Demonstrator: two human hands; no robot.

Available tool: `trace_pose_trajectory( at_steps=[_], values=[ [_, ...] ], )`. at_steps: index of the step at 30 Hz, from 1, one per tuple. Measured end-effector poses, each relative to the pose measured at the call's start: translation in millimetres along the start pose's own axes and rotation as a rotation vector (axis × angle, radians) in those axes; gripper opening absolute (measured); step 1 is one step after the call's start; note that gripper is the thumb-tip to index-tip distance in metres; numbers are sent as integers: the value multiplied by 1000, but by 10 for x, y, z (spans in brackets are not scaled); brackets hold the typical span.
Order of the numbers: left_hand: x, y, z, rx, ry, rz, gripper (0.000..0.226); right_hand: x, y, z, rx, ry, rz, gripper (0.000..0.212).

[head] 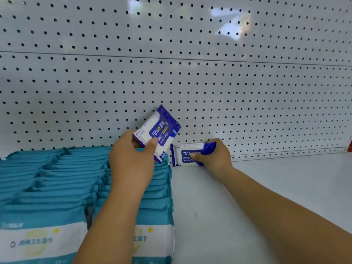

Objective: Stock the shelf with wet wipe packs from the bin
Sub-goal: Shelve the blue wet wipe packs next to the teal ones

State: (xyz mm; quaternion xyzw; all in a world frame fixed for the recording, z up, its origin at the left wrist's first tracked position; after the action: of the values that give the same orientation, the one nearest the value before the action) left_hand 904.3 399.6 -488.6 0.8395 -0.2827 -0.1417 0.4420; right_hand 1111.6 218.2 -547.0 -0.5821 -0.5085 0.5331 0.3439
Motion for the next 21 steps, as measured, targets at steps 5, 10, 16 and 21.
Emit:
trace_pose_trajectory(
  at_steps=[5,10,16,21],
  values=[
    [39,0,3,20,-23,-21,12,83,79,-47,9,-53,-76,54],
    [-14,-19,9,-31,-4,7,16,-51,173,-134,6,-44,-122,17],
    [-35,-13,12,-81,13,75,13,-61,207,-173,67,-22,-317,13],
    [-31,9,34,-95,8,84,16,-14,238,-147,72,-73,-215,17]
  ],
)
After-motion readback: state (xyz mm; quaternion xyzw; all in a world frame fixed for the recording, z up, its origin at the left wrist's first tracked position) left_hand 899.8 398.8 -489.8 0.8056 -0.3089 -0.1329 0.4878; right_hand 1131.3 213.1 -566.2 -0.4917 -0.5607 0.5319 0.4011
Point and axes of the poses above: each hand's wrist, its own z-axis away from the middle knuckle, its own x-axis out of the palm, y = z × x, the point moved 7 cm from there along -z, towards the middle knuckle, and after that the axes turned 8 degrees about x, right-handed, at the moved point
